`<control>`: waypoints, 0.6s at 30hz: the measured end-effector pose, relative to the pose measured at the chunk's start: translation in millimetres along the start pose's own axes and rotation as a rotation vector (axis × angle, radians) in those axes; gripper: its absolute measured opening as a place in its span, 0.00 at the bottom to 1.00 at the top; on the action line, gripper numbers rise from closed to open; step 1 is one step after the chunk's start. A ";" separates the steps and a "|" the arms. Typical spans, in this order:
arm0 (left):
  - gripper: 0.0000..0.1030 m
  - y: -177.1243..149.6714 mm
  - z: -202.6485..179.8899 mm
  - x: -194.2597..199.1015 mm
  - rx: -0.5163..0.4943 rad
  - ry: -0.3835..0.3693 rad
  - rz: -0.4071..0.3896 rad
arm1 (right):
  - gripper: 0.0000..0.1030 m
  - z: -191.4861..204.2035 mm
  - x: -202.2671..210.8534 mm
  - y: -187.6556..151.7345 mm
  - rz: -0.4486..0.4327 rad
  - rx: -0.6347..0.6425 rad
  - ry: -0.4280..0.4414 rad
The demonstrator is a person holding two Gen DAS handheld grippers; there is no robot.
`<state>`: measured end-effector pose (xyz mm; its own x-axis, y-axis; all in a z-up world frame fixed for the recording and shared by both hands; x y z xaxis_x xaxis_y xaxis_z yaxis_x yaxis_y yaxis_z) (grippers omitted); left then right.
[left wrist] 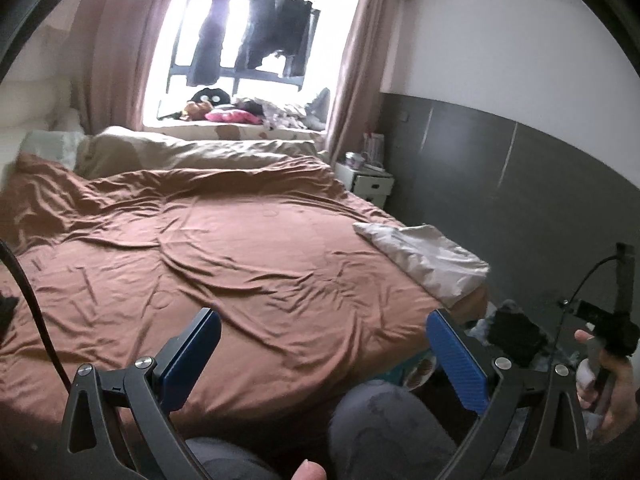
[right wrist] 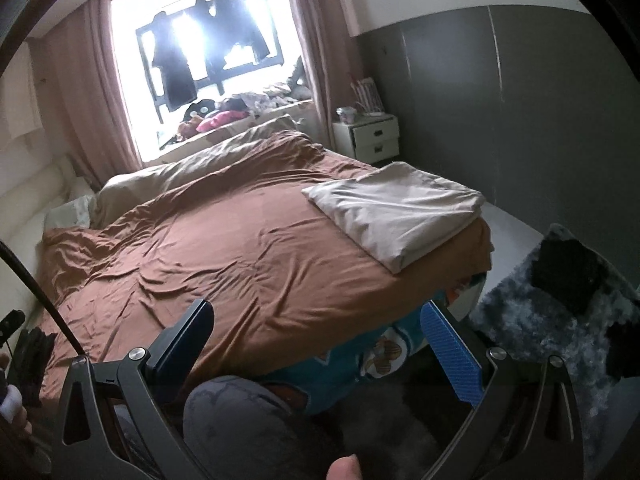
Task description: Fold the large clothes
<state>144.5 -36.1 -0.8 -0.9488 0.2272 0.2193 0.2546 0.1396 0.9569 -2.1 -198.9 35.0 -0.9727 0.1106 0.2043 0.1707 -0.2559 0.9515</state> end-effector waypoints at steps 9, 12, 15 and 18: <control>1.00 -23.2 13.2 39.3 -0.028 0.078 -0.028 | 1.00 23.9 13.1 -45.6 -0.010 0.015 0.026; 1.00 -28.9 16.3 48.2 -0.018 0.091 -0.036 | 1.00 32.2 18.0 -56.2 -0.012 0.010 0.040; 1.00 -34.1 18.3 56.6 -0.015 0.103 -0.039 | 1.00 36.3 21.8 -60.1 -0.022 0.008 0.048; 1.00 -38.0 20.4 62.3 -0.002 0.110 -0.041 | 1.00 40.5 23.2 -65.2 -0.029 0.004 0.061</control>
<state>79.5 -7.6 -27.4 -0.9733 0.1138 0.1993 0.2147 0.1443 0.9660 -29.4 -140.7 -12.9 -0.9850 0.0591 0.1624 0.1429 -0.2498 0.9577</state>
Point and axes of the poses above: each gripper's, at about its wrist camera, not at the fingertips, and x roughly against the way its jaws point, z to its left, y to its top, the point moved 9 cm from there along -x, roughly the way its jaws point, and after that the axes turned 14 degrees about -z, right-handed, at the moved point
